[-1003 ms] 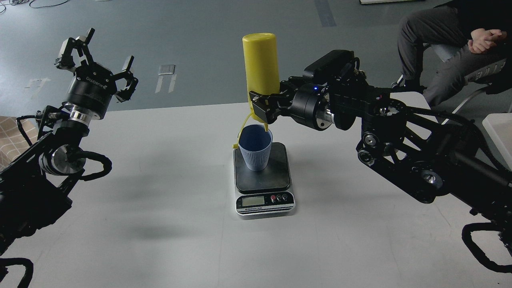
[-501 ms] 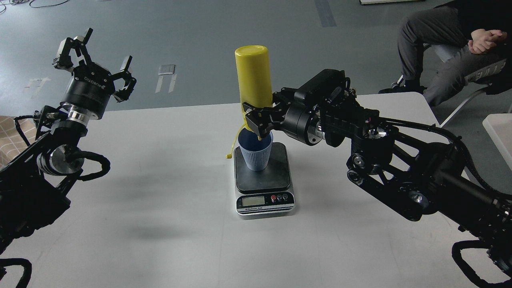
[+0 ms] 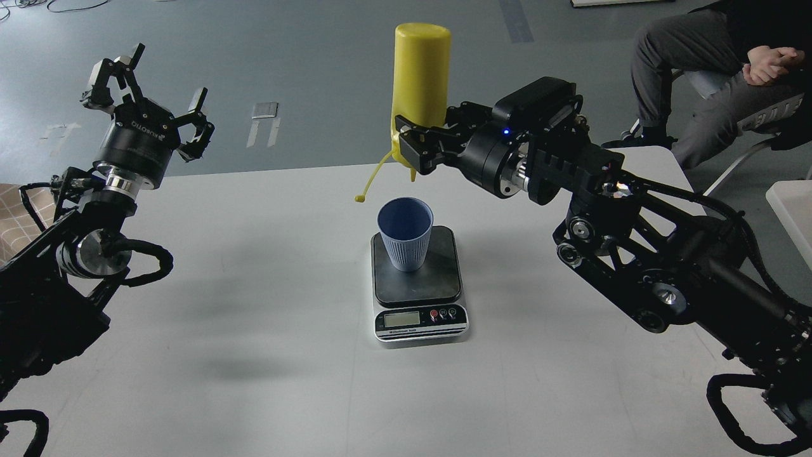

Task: Pour seasoning into cup on scale with both arms
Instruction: 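Turn the bottle upright and lower it back onto the table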

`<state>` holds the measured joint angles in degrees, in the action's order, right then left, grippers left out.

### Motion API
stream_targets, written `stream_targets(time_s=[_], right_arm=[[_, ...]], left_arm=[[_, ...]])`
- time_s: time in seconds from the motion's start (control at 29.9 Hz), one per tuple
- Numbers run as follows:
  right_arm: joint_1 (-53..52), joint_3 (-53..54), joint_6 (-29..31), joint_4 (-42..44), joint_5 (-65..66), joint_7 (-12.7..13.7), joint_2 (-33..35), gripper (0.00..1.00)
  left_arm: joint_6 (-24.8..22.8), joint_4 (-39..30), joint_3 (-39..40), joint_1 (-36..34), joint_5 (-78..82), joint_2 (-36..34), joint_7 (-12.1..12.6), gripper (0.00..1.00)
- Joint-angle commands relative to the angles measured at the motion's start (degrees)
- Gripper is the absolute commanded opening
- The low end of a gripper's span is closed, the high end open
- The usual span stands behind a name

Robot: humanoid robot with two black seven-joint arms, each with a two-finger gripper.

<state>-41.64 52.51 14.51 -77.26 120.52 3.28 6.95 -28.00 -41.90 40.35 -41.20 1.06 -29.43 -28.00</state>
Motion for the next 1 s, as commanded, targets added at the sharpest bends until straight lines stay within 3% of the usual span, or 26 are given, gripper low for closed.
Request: stream_targets(time_s=[0.0, 0.1, 0.13, 0.3, 0.37, 0.5, 0.7, 0.84, 0.97], right_arm=[[1.3, 8.99, 0.87, 1.14, -15.95, 0.14, -0.7, 0.0], [1.39, 12.16, 0.35, 3.34, -33.61, 0.58, -0.44, 0.0], [1.39, 12.17, 0.35, 3.34, -33.68, 0.58, -0.44, 0.0], [3.84, 19.98, 1.04, 9.21, -67.36, 2.6, 0.0, 0.0], [4.72, 20.61, 1.31, 11.59, -74.87, 2.61, 0.61, 0.08], [7.97, 22.63, 0.09, 16.78, -98.92, 2.08, 0.7, 0.08], [16.57, 27.55, 0.78, 17.06, -117.15, 2.08, -1.22, 0.08], [21.42, 30.71, 1.84, 16.0, -122.01, 2.08, -5.27, 0.11], [27.74, 34.93, 6.31, 15.83, -126.04, 2.08, -6.95, 0.23]], left_arm=[[0.0, 0.06, -0.01, -0.02, 0.0, 0.08, 0.0, 0.97], [0.0, 0.06, -0.01, -0.02, 0.0, 0.34, 0.0, 0.97], [0.0, 0.06, -0.01, -0.02, 0.0, 0.34, 0.0, 0.97], [0.0, -0.03, -0.1, -0.02, 0.0, 0.25, 0.0, 0.97], [0.0, -0.03, -0.1, -0.02, 0.0, 0.25, 0.0, 0.97], [0.0, -0.03, -0.18, -0.02, 0.0, 0.34, 0.0, 0.97], [0.0, -0.03, -0.18, -0.11, 0.0, 0.34, 0.0, 0.97], [0.0, -0.12, -0.18, -0.11, 0.0, 0.51, 0.0, 0.97], [0.0, -0.12, -0.36, -0.11, 0.0, 0.52, 0.0, 0.97]])
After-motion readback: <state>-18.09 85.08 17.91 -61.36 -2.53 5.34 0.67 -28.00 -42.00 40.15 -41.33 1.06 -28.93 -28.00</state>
